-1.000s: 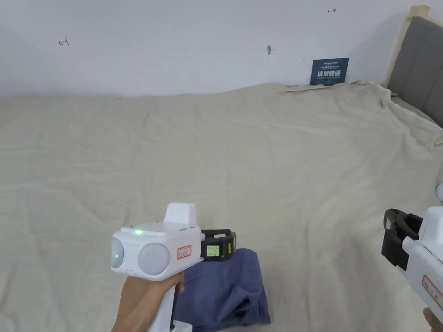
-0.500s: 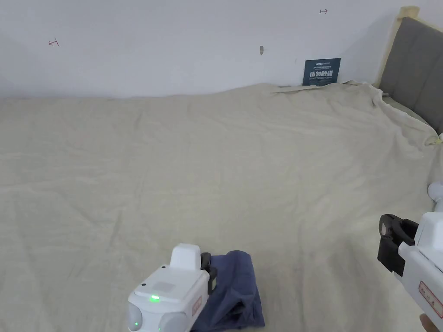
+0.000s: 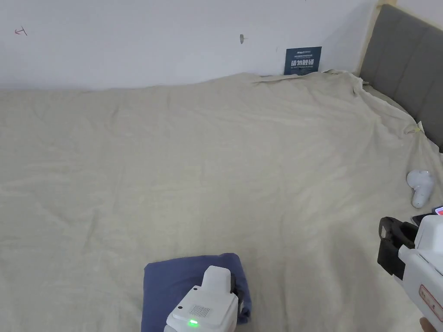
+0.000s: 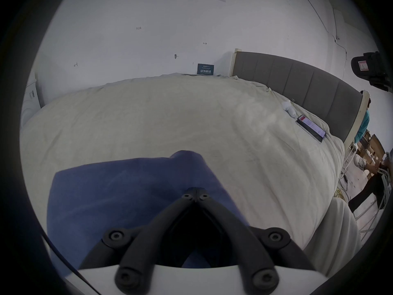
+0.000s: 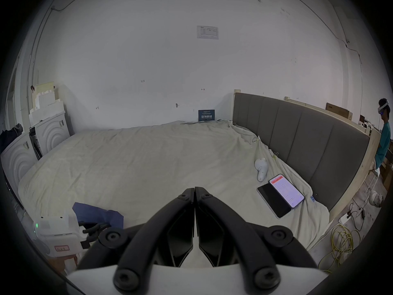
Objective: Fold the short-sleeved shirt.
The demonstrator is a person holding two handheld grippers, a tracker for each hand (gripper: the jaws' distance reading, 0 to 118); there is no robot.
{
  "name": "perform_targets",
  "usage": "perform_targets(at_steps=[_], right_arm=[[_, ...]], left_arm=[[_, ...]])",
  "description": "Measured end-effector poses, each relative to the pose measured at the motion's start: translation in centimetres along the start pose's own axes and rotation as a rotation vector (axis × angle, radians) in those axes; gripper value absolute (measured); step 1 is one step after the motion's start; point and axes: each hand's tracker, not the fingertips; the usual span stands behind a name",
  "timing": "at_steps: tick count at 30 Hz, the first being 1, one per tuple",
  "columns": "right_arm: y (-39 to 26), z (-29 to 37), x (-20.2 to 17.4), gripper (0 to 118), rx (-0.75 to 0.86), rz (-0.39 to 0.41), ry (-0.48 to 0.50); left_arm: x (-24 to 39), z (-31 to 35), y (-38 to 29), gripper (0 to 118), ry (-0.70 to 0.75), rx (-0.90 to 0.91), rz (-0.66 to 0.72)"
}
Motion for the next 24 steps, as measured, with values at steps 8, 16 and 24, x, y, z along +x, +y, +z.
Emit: perform_targets(at_steps=[8,16,24], right_arm=[[0.2,0.3,0.4,0,0.0,-0.006,-0.013],[1.0,0.9,-0.7,0,0.036,0.001,0.005],[2.9,2.0,-4.1,0,0.121,0.009,0.059]], left_arm=[[2.0,-0.9,-0.2,0,-0.07,-0.034,-0.029],[0.2,4.5,3.7,0,-0.081,0.156,-0.004],[-2.5,11.1,8.9,0,-0.022,0.381,0.003]])
